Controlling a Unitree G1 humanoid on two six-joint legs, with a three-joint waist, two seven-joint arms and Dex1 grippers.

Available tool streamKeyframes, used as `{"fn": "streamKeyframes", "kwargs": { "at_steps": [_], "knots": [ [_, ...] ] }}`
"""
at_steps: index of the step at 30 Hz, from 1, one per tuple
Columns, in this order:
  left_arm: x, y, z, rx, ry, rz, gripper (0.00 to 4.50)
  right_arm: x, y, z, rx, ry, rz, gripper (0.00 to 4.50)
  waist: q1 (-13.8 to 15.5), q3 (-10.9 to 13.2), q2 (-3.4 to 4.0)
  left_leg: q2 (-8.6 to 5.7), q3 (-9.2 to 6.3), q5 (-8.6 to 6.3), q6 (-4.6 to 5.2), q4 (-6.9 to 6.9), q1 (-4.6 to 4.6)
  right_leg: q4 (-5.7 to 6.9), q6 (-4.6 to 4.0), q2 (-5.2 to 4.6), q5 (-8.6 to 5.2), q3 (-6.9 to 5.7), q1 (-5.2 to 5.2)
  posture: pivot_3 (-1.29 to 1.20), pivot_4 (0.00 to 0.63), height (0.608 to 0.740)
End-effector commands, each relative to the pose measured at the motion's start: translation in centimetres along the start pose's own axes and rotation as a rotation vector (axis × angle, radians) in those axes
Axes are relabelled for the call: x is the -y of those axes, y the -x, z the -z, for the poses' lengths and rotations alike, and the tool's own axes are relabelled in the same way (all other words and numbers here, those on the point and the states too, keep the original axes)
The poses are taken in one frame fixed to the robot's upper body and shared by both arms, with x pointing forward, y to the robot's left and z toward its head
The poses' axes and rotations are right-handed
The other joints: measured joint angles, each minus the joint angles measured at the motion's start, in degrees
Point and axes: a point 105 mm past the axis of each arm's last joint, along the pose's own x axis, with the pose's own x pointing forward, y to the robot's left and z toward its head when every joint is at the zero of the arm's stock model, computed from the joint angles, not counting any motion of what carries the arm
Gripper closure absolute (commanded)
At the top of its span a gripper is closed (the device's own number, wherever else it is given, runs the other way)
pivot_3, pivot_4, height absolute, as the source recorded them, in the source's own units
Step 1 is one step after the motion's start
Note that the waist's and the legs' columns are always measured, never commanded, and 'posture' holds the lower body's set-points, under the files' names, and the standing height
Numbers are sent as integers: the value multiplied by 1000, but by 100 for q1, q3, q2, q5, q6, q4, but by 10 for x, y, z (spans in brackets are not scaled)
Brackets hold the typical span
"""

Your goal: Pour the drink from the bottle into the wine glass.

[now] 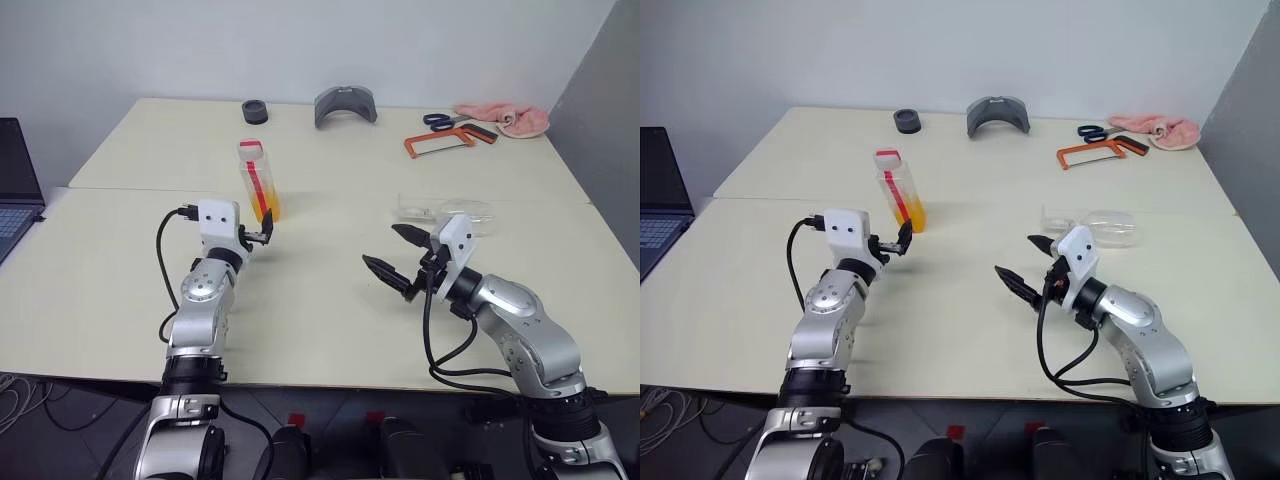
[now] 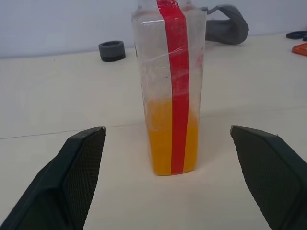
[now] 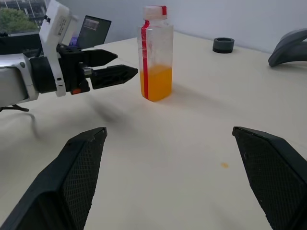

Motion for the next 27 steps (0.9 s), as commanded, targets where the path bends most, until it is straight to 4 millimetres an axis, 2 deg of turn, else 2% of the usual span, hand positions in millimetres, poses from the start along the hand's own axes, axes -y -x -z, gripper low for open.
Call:
{"fn": "streamKeyframes", "kwargs": {
  "at_steps": [1,15,27],
  "knots": [
    [3,-13,-19,67,-14,-13,27,-6,-2,-14,40,36,-34,0,-3,0,0,-1,1,0,0,0,-1,0,0,0,0,0,-1,0,150,740],
    [3,-45,-35,77,-1,-60,27,-8,-9,-19,52,16,-82,0,-1,1,-3,-3,-2,0,-1,2,-10,-2,0,-2,0,-3,-7,0,150,740],
    [3,-62,-49,96,18,-69,27,-11,-13,-20,60,11,-88,0,-6,2,-3,-5,-2,1,-2,2,-11,-1,0,-1,0,-5,-8,0,150,740]
  ]
}}
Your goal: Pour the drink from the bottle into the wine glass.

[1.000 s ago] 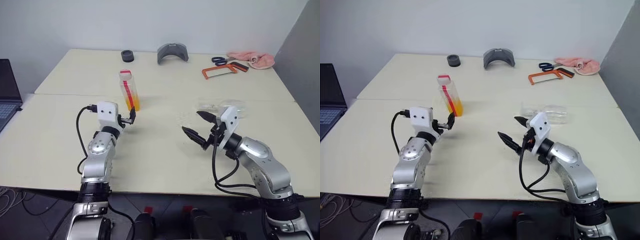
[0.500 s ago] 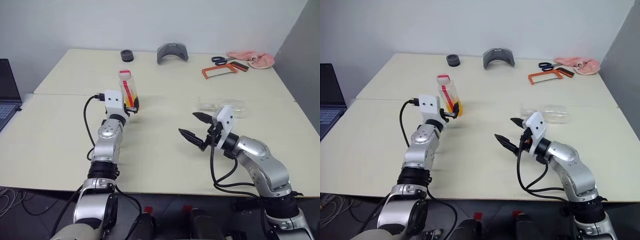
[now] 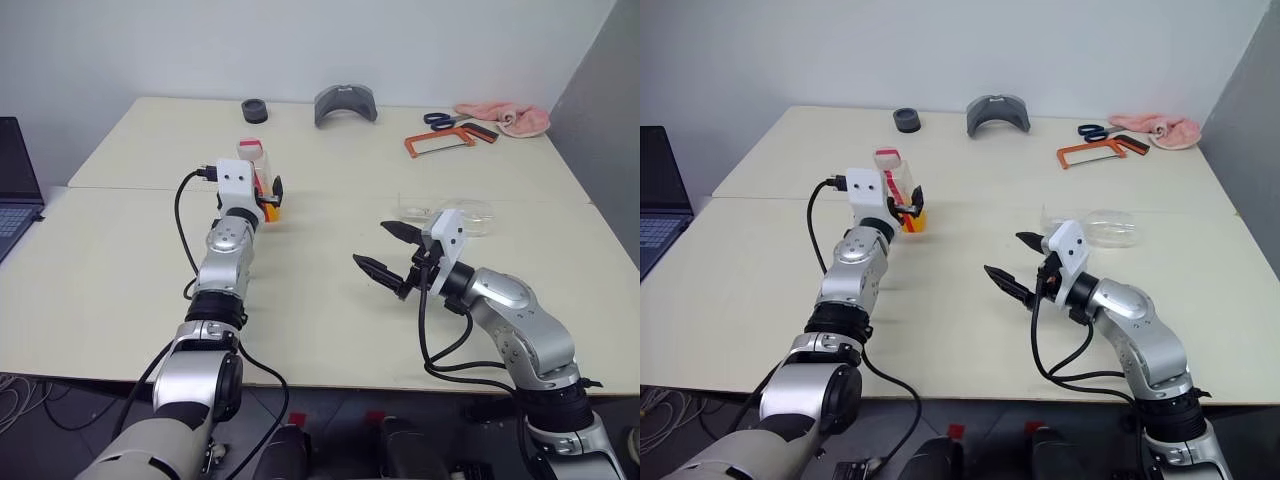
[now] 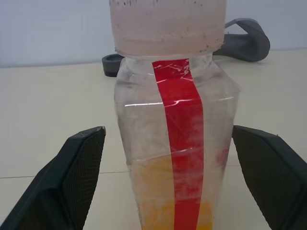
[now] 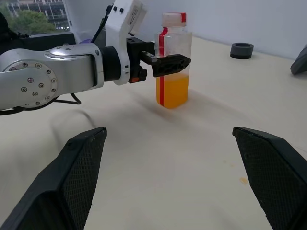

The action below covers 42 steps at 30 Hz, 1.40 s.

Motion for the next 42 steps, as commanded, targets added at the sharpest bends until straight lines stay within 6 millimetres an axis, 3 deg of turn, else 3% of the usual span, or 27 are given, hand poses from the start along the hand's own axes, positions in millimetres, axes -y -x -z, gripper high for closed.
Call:
{"fn": "streamKeyframes", "kwargs": {
  "at_steps": [1,18,21,28,37,42],
  "knots": [
    [-4,-7,-26,79,1,-19,27,-3,-3,-11,39,13,-16,0,-1,0,0,0,1,0,0,0,0,0,0,0,0,0,0,0,150,740],
    [0,-15,-33,77,10,-10,27,-5,-6,-11,47,11,-23,0,-5,0,0,-1,2,1,-1,0,-1,1,0,0,0,0,-2,0,150,740],
    [0,-16,-31,67,-2,-13,566,-5,-6,-10,45,10,-21,0,-5,0,0,-1,1,1,-1,0,-1,1,0,0,0,0,-2,0,150,740],
    [-1,-16,-30,64,-14,-18,2624,-5,-6,-10,46,9,-20,0,-7,0,0,-1,1,1,-1,0,-1,1,0,0,0,0,-2,0,150,740],
    [6,-12,-32,94,6,17,2683,-5,-5,-11,45,16,-19,0,-7,0,0,-2,2,1,-1,0,-2,1,0,0,0,0,-3,0,150,740],
    [14,6,-29,87,19,55,2683,-6,-1,-15,47,27,-22,0,-12,0,0,5,-10,5,-9,-1,-3,2,0,-2,0,6,-5,0,150,740]
  ]
}}
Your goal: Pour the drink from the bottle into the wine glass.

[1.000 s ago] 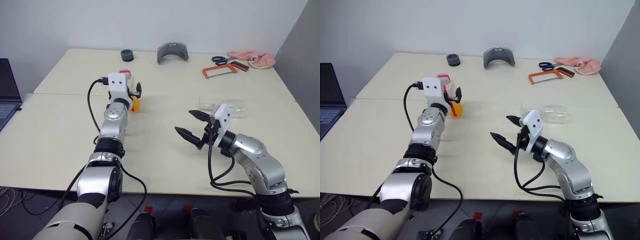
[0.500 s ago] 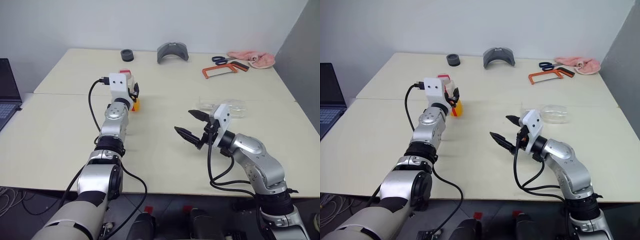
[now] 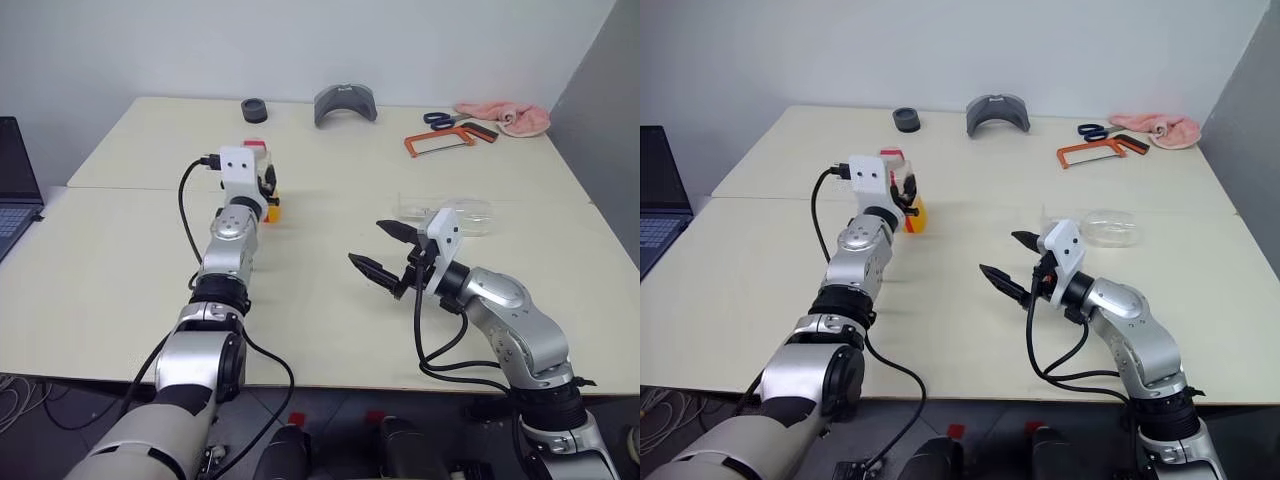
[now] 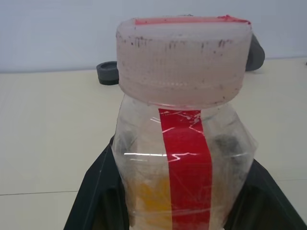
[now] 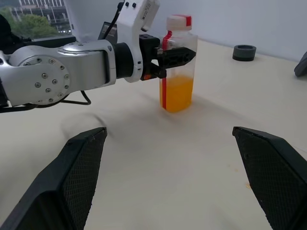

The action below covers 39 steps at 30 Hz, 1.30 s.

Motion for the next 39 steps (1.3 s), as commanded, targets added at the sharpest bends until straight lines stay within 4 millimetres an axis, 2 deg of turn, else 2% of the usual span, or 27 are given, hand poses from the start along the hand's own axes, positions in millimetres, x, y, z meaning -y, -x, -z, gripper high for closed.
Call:
{"fn": "streamKeyframes", "kwargs": {
  "at_steps": [1,9,12,15,20,39],
  "knots": [
    [7,10,-23,62,8,29,2683,-4,3,-15,41,31,-20,0,0,0,0,1,-4,4,-7,0,0,0,0,-1,0,0,0,0,150,740],
    [9,38,-27,26,46,18,2684,-7,5,-15,36,26,-24,0,6,0,0,3,-15,4,-7,2,-3,0,0,-4,0,-2,0,0,150,740],
    [9,44,-19,0,48,10,2685,-7,4,-14,37,21,-27,0,7,0,0,2,-14,4,-7,2,-3,0,0,-3,0,-2,0,0,150,740],
    [6,46,-12,-18,63,3,1714,-9,2,-14,38,18,-35,0,6,0,0,2,-12,4,-7,2,-2,0,0,-3,0,-2,0,0,150,740],
    [6,45,-13,-10,30,6,55,-9,1,-13,39,15,-39,0,8,0,0,1,-12,4,-7,2,-3,0,0,-3,0,-3,1,0,150,740],
    [12,34,-22,35,-23,36,23,-10,1,-10,32,7,-34,0,8,0,0,-1,-10,2,-4,3,-2,-1,0,-3,0,-2,1,0,150,740]
  ]
}}
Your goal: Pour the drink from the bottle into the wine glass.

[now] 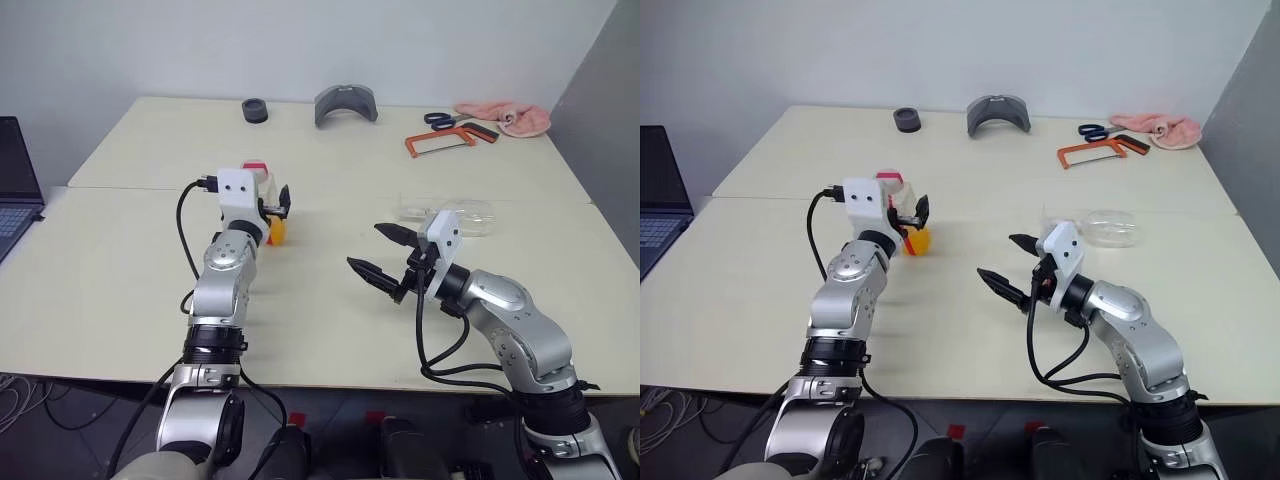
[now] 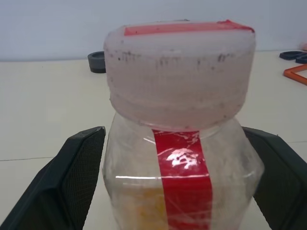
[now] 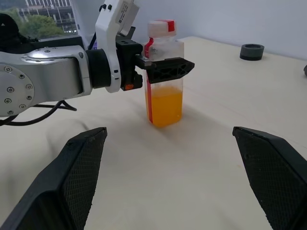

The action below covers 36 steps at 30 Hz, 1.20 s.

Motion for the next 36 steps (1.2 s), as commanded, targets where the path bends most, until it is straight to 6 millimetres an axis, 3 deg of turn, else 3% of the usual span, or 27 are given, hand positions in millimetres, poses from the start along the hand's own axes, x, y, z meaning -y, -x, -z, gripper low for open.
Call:
{"fn": "streamKeyframes", "kwargs": {
  "at_steps": [1,6,9,14,16,22,28,36],
  "knots": [
    [2,-4,-21,74,-46,9,23,-3,0,-9,31,21,-13,0,-2,0,0,0,0,0,0,0,0,0,0,0,0,1,0,0,150,740],
    [2,-5,-21,76,-58,8,23,-3,-1,-9,28,21,-15,0,-1,0,0,1,0,-1,1,0,0,0,0,0,0,0,0,0,150,740],
    [1,-5,-20,74,-59,5,624,-3,0,-8,27,22,-16,0,-2,0,0,0,0,-2,3,0,0,0,0,0,0,0,0,0,150,740],
    [0,-4,-17,70,-55,-1,2281,-4,0,-9,28,22,-17,0,-2,0,0,1,-1,-1,2,0,0,0,0,0,0,0,0,0,150,740],
    [-2,-2,-16,66,-48,-6,2714,-4,0,-9,29,23,-17,0,-2,0,0,1,-1,-1,2,0,0,0,0,0,0,0,0,0,150,740],
    [-1,3,-13,68,-5,32,2740,-4,1,-12,38,31,-11,0,-5,0,0,2,0,-1,2,0,1,0,0,0,0,1,0,0,150,740],
    [38,20,-18,105,47,381,2757,0,15,-25,59,53,12,0,12,0,0,4,-1,4,-8,0,-1,-1,0,-3,0,0,0,0,150,740],
    [106,63,-35,142,35,1031,2757,-20,35,-44,61,63,-99,0,2,0,0,2,11,-5,10,1,-4,-5,0,1,0,-4,3,0,150,740]
  ]
}}
